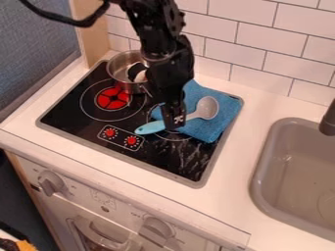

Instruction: Put the spatula on the left side corner of the burner.

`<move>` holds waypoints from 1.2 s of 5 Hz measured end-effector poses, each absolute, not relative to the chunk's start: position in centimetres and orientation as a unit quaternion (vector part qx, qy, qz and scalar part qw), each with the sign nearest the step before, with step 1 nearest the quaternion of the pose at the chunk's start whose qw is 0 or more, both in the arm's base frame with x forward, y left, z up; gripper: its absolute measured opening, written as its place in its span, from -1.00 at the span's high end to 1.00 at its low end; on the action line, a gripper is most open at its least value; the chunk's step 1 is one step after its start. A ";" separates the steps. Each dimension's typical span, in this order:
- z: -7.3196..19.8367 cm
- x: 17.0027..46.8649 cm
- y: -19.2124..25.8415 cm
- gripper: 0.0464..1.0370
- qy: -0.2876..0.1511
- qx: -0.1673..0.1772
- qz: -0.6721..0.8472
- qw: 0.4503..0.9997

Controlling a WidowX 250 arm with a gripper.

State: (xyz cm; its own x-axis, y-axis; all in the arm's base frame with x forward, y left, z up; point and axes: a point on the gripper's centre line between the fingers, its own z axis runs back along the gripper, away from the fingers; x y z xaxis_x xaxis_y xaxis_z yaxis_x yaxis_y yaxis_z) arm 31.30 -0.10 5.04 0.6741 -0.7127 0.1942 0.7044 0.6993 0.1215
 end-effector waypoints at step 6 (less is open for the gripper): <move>0.8 30.8 1.8 0.39 -0.075 0.038 -0.371 0.925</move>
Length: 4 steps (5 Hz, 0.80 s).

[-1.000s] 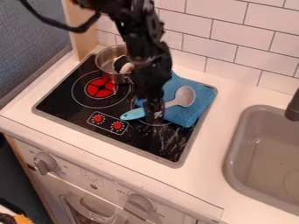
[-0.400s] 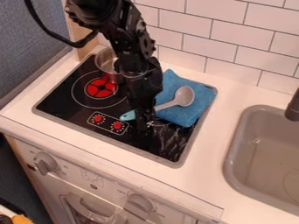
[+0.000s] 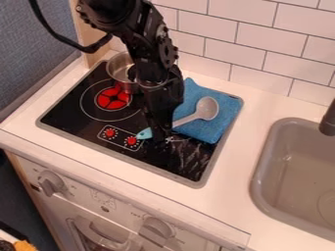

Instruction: Put the spatula on the left side corner of the burner.

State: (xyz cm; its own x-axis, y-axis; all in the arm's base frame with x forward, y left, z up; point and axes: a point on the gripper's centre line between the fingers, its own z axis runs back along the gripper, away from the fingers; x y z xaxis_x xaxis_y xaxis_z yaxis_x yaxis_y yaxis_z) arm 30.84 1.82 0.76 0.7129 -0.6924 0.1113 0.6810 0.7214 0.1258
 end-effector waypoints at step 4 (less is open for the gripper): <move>5.6 30.6 0.4 0.39 -0.119 0.037 -0.379 0.917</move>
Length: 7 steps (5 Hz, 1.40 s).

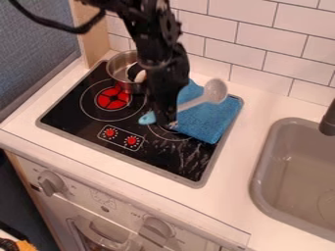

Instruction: Put the spatula on the left side corner of the burner.

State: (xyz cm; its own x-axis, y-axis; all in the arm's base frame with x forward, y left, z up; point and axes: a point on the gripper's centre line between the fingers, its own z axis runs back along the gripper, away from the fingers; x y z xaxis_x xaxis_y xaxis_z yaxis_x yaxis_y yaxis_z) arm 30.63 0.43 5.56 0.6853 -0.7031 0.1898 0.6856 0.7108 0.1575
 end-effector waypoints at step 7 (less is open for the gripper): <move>4.8 22.7 17.6 0.39 -0.086 0.049 -0.040 0.994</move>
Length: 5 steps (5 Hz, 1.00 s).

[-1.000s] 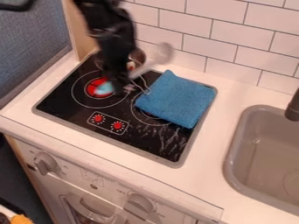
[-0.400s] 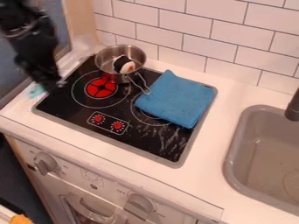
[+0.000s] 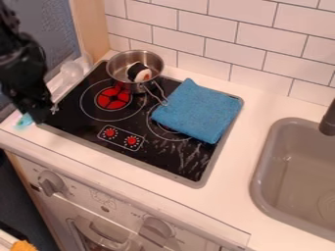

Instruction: Put the spatula on the left side corner of the burner.

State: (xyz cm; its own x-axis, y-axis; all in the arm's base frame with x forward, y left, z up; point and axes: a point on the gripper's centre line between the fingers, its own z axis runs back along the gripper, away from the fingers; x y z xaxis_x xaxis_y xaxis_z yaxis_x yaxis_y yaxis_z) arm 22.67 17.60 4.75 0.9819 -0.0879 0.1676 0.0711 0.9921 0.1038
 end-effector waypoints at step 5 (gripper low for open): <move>0.8 25.3 19.2 -0.85 -0.045 0.038 -0.015 0.998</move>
State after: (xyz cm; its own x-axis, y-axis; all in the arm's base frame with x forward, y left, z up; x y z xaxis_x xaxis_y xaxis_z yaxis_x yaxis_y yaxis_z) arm 25.34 19.15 0.81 0.9955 -0.0331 0.0884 0.0262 0.9966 0.0782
